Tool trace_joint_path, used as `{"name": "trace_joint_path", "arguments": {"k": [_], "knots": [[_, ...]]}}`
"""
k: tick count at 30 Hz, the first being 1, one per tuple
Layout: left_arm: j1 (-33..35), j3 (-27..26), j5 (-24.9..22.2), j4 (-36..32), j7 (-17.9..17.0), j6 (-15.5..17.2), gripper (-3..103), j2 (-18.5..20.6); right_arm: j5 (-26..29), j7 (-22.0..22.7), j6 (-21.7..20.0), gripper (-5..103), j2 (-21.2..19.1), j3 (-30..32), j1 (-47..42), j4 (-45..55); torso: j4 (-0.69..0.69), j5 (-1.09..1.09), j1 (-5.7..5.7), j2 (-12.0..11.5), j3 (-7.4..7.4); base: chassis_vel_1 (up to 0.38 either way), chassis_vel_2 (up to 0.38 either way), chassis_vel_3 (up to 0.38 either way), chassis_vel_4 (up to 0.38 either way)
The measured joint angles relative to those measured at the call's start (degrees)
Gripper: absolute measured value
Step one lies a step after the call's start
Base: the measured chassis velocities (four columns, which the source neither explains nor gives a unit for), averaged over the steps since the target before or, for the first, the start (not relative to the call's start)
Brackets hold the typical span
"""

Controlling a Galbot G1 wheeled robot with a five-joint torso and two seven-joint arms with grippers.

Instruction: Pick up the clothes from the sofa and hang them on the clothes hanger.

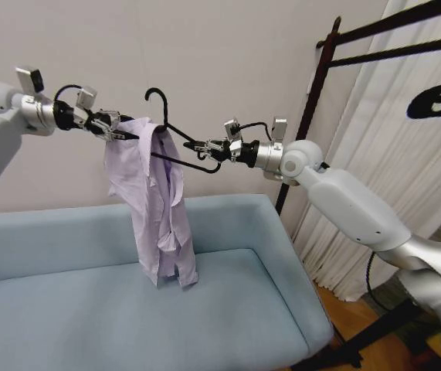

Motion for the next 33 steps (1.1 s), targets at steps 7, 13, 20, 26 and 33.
{"name": "trace_joint_path", "arguments": {"k": [7,13,20,26,33], "knots": [[0.4,-0.6,-0.2,0.0,0.0,0.2,43,-0.6,-0.2,-0.2,0.1,2,-0.5,-0.2,0.4,-0.4,0.00,0.00,0.00,0.0,0.00,0.000,0.000,0.000,0.000],[0.9,-1.8,-0.2,0.1,0.0,0.6,27,-1.5,0.2,-0.2,0.1,2,-1.3,-0.4,0.9,-0.5,0.00,0.00,0.00,0.0,0.00,0.000,0.000,0.000,0.000],[1.2,-2.1,0.0,0.5,0.1,0.7,2,-2.7,0.8,-0.5,0.1,2,-2.3,-0.4,1.4,-0.9,-0.01,0.01,0.00,0.0,0.00,0.000,0.000,0.000,0.000],[1.2,-1.7,0.1,0.6,0.0,0.7,2,-2.8,0.5,-0.9,0.1,2,-2.1,-0.7,1.8,-1.2,0.00,0.00,0.00,0.0,0.00,0.000,0.000,0.000,0.000],[0.7,-0.7,0.3,0.7,-0.1,0.2,11,-2.9,0.3,-0.9,0.1,2,-1.6,-1.1,1.9,-1.3,0.00,0.00,0.00,0.0,0.00,0.000,0.000,0.000,0.000]]}}
